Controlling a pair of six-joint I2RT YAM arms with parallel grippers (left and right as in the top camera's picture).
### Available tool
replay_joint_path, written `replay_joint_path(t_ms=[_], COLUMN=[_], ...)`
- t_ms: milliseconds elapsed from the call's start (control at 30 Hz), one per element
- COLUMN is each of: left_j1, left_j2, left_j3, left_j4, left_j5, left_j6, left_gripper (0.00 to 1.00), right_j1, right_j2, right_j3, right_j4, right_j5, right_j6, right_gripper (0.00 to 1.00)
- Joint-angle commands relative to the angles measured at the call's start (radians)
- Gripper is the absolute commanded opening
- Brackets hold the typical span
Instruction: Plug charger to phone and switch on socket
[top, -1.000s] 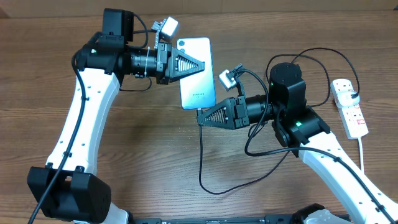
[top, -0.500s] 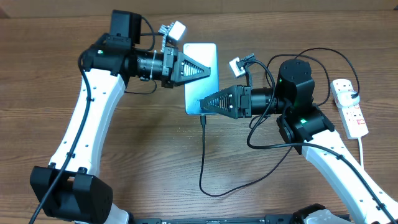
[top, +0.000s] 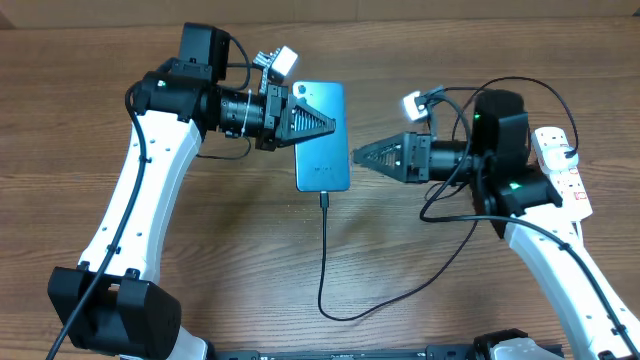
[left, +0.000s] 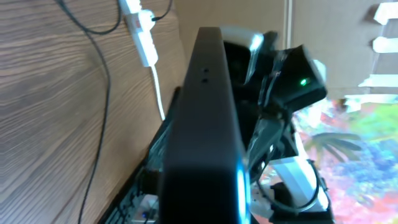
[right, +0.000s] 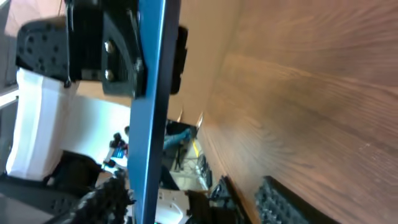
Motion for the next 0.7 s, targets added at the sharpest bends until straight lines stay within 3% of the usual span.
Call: replay_joint_path(t_ms=[0,400,567,667], left_j1=[-0.024,-0.118,-0.119,-0.119], left_j2=[-0.023,-0.023,-0.023,-0.023], left_j3=[0.006,0.007,0.006,0.007], left_j4=[-0.011,-0.018,-0.026,-0.058], left_j5=[0.005,-0.086,-0.118,-0.188], left_j6=[0.04,0.038,0.038,0.039], left_gripper=[0.04,0.04,0.05,0.04], right_j1=[-0.004,0.043,0.043,0.043], right_j2=[0.001,0.002,0.002,0.002], right_j3=[0.018,0.018,0.018,0.018], right_j4=[0.005,0.004,-0.006,-0.075], right_j5=[-0.005,-0.005,0.004,0.076], right_j6=[-0.051,-0.053,-0.09,-0.131], right_gripper=[0.64,0.59,0.73,0.75])
